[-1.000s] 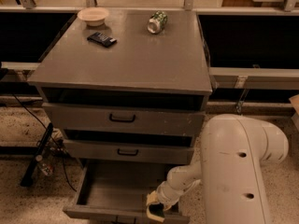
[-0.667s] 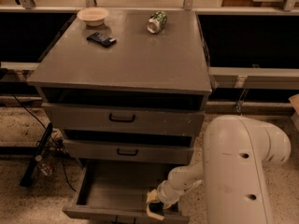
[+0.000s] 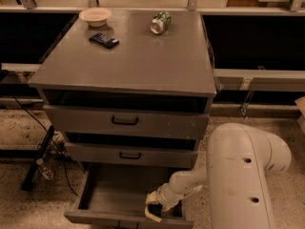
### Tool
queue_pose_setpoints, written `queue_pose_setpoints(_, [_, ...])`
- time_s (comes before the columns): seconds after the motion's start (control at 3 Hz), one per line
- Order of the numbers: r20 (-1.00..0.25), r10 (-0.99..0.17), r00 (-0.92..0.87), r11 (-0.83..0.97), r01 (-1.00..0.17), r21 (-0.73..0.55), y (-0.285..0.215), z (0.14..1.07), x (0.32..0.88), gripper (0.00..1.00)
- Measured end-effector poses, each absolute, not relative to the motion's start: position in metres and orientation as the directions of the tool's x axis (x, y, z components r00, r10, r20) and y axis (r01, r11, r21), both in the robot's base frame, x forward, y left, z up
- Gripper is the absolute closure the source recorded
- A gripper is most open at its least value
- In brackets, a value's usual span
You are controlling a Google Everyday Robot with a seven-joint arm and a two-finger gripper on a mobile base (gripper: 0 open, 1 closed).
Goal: Place sponge into bottom drawer
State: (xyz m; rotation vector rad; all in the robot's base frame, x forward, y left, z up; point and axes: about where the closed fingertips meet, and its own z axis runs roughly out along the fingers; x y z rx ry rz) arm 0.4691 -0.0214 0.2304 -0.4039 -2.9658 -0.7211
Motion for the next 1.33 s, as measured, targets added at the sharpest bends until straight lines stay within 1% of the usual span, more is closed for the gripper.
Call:
queue_pose_setpoints(0.33, [0.103, 0.308, -0.946, 0.800, 0.316, 0.509, 0.005, 0.212, 0.515, 1.00])
queue_pose_setpoints(0.67, [0.109, 0.336, -0.935, 0.789, 0.343, 0.509, -0.001, 0.202, 0.521, 1.00])
queue_pose_setpoints(1.33, [0.108, 0.339, -0.934, 0.780, 0.344, 0.523, -0.003, 0.202, 0.518, 1.00])
